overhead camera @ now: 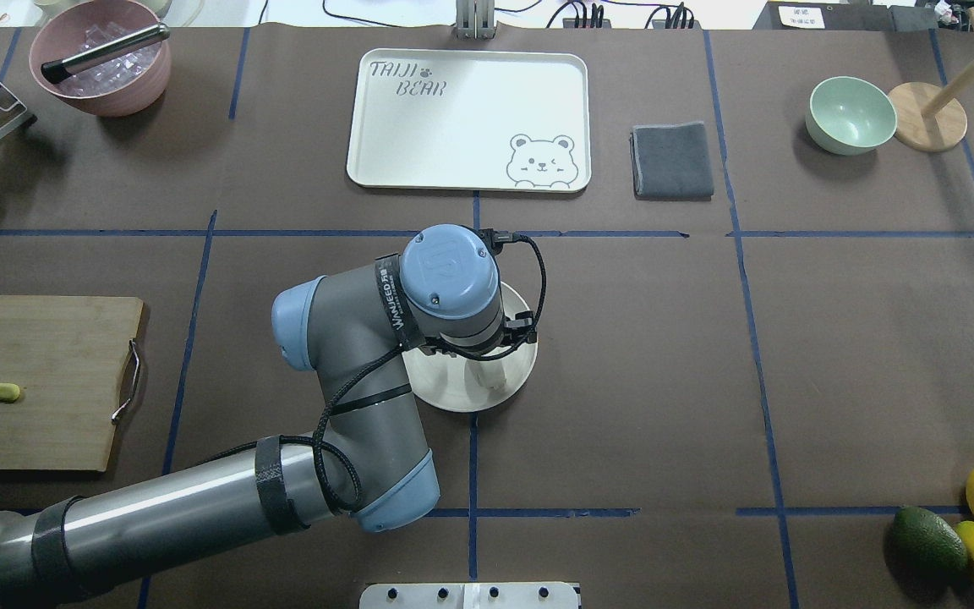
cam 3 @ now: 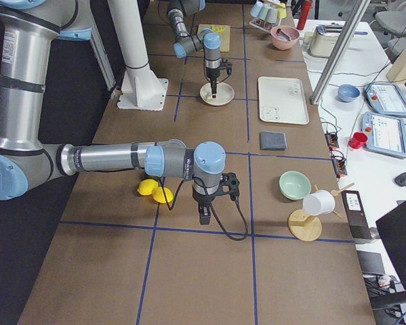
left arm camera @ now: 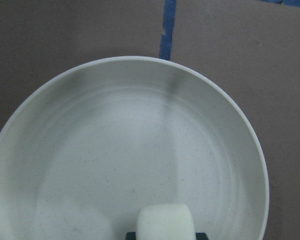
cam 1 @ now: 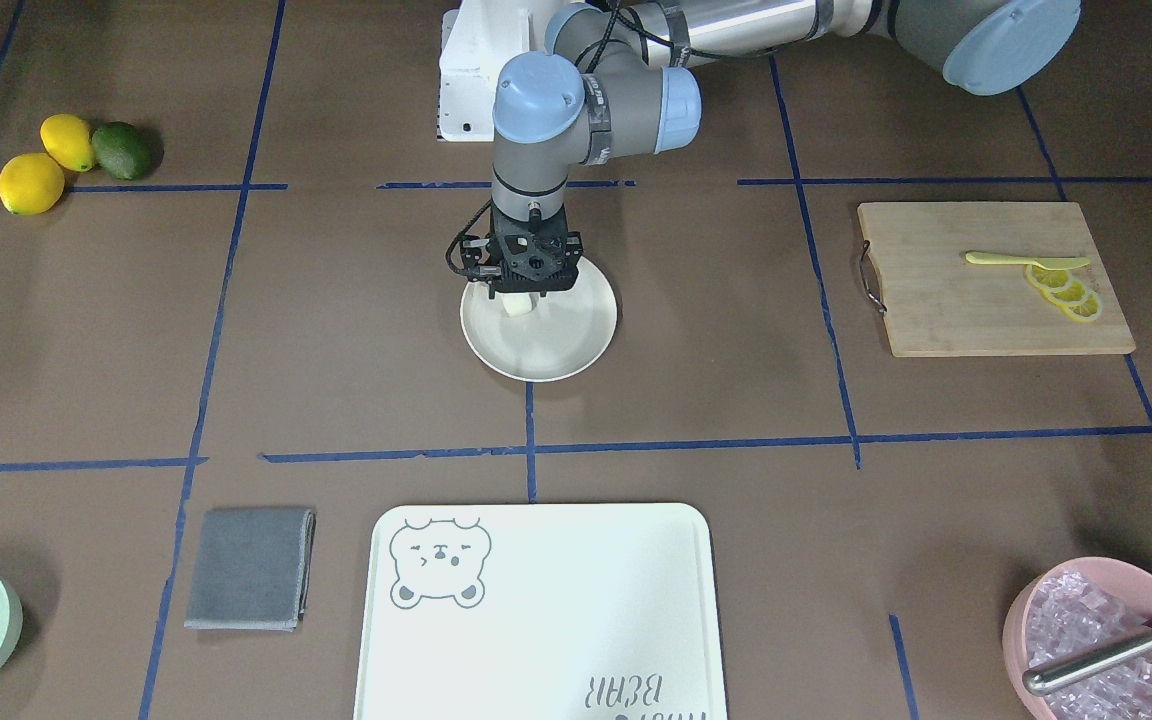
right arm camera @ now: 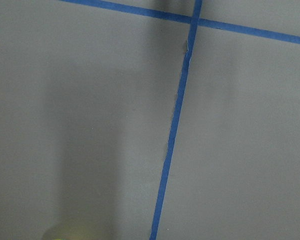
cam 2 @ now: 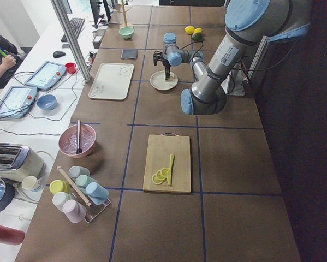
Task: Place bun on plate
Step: 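Lower the bun onto the plate and open the left gripper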
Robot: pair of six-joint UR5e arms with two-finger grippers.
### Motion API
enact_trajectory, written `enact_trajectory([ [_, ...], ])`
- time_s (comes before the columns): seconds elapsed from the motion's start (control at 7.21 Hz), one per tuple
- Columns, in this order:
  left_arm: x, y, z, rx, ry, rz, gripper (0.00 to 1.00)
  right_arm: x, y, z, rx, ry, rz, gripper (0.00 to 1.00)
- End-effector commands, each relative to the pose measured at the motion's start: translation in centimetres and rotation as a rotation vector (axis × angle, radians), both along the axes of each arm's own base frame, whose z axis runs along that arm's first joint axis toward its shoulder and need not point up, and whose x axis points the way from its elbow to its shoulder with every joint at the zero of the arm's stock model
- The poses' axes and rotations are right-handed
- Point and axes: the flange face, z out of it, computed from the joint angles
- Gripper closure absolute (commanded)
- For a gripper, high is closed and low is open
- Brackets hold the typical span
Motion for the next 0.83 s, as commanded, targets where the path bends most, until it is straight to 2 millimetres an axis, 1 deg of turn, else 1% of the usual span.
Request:
enact_trajectory([
  [0.0,-1.8,-1.8,0.2,0.050,-0.023,-0.006,0.00,-0.1,-0.2,-0.2,0.004,0.000,-0.002,0.00],
  [0.14,-4.4,-2.3,0.2,0.068,-0.061,0.023,0.00,-0.1,-0.3,-0.3,0.000,0.000,0.006,0.00],
  [0.28,-8.7,-2.5,2.0,0.086,-0.054,0.063,0.00,-0.1,-0.3,-0.3,-0.002,-0.001,0.008,0.00],
  [0.42,-13.6,-1.6,6.0,0.137,-0.058,0.134,0.00,-0.1,-0.3,-0.3,-0.002,-0.006,0.008,0.00],
  [0.55,-19.0,-1.6,8.7,0.223,-0.074,0.188,0.00,-0.1,-0.3,-0.3,-0.003,-0.006,0.008,0.00],
  [0.69,-24.4,-2.2,12.5,0.258,-0.113,0.268,0.00,-0.1,-0.3,-0.1,-0.006,-0.005,0.008,0.00],
])
